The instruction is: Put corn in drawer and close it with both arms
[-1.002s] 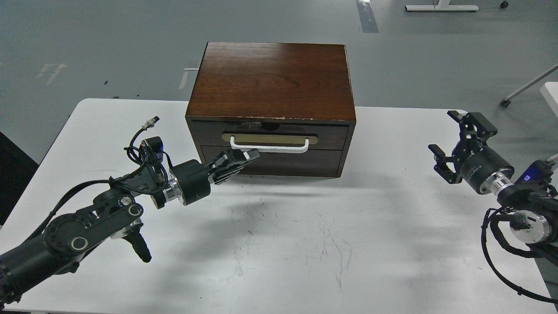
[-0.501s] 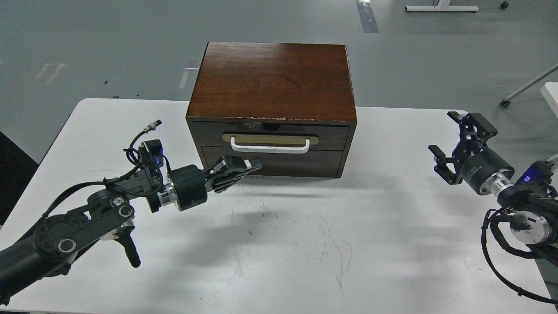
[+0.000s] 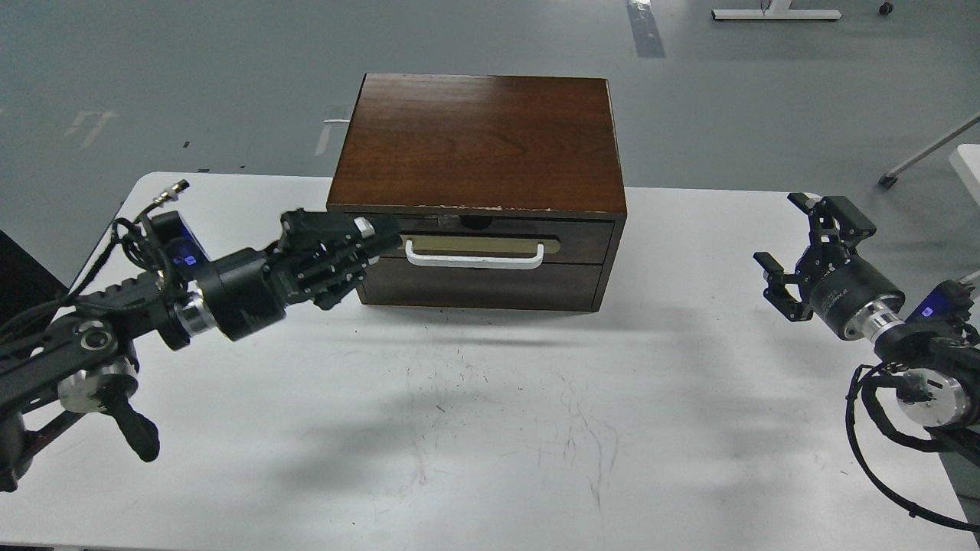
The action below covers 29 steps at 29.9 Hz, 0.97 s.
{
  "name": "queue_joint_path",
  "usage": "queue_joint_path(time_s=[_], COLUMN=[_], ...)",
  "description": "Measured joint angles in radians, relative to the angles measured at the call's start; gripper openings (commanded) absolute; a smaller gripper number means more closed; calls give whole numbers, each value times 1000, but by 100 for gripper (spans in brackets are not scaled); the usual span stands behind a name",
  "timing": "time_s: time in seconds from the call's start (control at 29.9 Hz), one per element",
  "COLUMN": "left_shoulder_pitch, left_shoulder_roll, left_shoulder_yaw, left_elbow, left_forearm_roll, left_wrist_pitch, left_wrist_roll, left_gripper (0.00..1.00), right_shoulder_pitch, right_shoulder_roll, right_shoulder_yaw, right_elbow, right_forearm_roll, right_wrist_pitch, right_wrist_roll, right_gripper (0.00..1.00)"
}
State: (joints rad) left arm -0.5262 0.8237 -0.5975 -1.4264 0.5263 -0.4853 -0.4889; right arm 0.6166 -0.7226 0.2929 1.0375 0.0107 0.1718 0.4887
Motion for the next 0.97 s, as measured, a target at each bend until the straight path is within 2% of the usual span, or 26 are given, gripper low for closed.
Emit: queue_joint_path(time_s=[0.23,0.57,0.97], left_shoulder_pitch=[1,62,136], left_shoulder_roll=[53,17,-43], left_shoulder_yaw=[-39,-32,-30], left_elbow=[115,352,393], left_forearm_roll=[-197,-287,-320], left_wrist_pitch=[-3,-3,-3], left_wrist_roll=[0,0,0], left_gripper=[100,100,100], right_shoulder_pitch=[0,0,0], right_shoulder_roll=[6,37,63], right_shoulder_yaw=[3,13,29], right_elbow=[-2,-10,-10], right_forearm_roll=[0,0,0], right_wrist_pitch=[2,-9,-8], right_wrist_roll=[0,0,0], right_gripper=[97,100,100])
